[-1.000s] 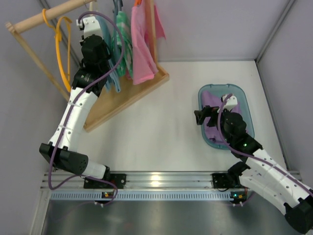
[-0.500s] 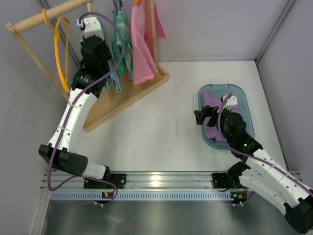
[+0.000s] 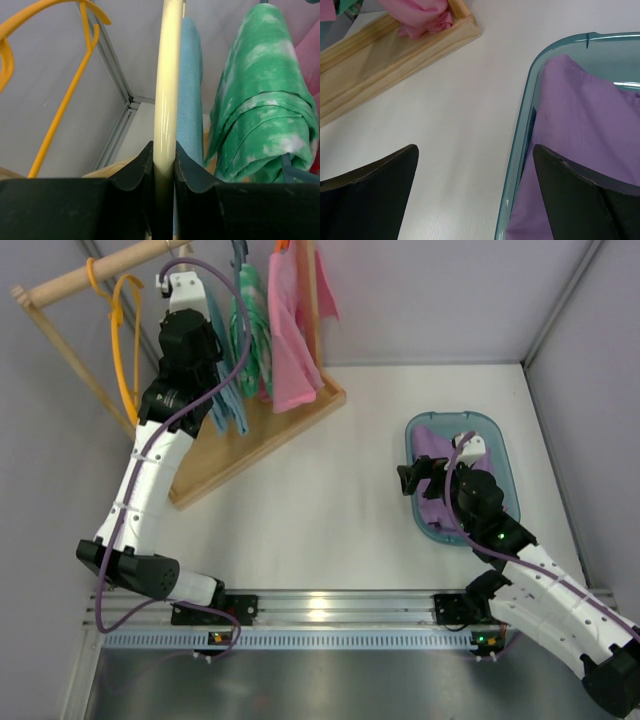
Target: Remove the trousers from the hanger
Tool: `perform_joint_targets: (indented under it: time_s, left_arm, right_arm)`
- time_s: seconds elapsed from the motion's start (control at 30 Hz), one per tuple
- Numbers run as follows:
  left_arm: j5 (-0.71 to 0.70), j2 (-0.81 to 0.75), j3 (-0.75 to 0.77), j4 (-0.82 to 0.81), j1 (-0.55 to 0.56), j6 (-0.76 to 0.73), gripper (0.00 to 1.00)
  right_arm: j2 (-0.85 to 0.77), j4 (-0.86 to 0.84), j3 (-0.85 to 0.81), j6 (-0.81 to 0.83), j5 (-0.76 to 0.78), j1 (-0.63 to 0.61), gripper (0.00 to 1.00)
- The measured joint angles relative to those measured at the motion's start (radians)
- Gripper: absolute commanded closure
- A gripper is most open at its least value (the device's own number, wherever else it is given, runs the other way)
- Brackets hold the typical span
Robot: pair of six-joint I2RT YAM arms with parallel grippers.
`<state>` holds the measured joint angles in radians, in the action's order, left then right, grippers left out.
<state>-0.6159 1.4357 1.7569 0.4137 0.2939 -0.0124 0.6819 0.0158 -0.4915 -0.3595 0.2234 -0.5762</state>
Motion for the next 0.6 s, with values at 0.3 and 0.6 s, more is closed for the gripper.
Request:
perform_joint_targets:
  time_s: [0.3, 0.6]
  left_arm:
    - [0.014, -0.011, 0.047, 0.028, -0.001, -0.024, 1.0]
    - [0.036, -0.035, 0.073, 0.046, -0.001, -0.027, 1.0]
  right_arm:
    - [0.0, 0.0, 0.0, 0.0, 0.0, 0.0, 0.01]
    - [0.002, 0.0, 0.0, 0.0, 0.0, 0.0, 0.01]
